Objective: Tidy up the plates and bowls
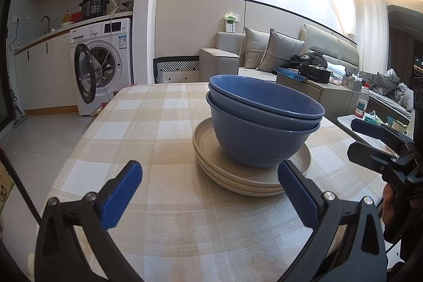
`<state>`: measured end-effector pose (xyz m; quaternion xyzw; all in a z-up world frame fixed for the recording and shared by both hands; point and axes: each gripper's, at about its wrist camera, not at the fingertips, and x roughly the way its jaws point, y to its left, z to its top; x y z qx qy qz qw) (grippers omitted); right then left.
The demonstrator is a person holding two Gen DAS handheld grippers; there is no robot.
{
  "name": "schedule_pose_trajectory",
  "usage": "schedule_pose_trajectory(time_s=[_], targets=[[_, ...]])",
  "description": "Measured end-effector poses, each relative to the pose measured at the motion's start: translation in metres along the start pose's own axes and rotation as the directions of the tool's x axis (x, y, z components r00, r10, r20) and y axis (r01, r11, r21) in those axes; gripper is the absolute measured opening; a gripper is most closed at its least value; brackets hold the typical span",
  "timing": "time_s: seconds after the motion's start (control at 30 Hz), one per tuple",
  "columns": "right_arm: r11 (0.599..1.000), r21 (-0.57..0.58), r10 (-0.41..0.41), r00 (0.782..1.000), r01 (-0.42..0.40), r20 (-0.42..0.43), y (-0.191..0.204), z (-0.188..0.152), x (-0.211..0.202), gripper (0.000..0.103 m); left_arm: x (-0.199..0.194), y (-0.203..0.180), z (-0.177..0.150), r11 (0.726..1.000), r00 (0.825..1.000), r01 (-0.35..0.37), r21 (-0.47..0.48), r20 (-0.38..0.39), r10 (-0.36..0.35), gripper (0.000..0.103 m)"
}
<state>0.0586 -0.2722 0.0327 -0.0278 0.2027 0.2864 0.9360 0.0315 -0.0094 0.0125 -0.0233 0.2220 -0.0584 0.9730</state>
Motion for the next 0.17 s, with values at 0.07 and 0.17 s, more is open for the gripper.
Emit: schedule_pose_trajectory(time_s=[0.07,0.17], targets=[[1.0,0.001,0.0,1.0,0.0,0.0,0.0003,-0.0004,0.0002,0.103,-0.0002,-0.0001,0.0004,1.0,1.0,0.003,-0.002,0.003,-0.003,0.103],[1.0,0.001,0.0,1.0,0.0,0.001,0.0002,-0.0005,0.0001,0.102,-0.0007,-0.0004,0.0005,1.0,1.0,0.006,-0.001,0.003,-0.006,0.103]])
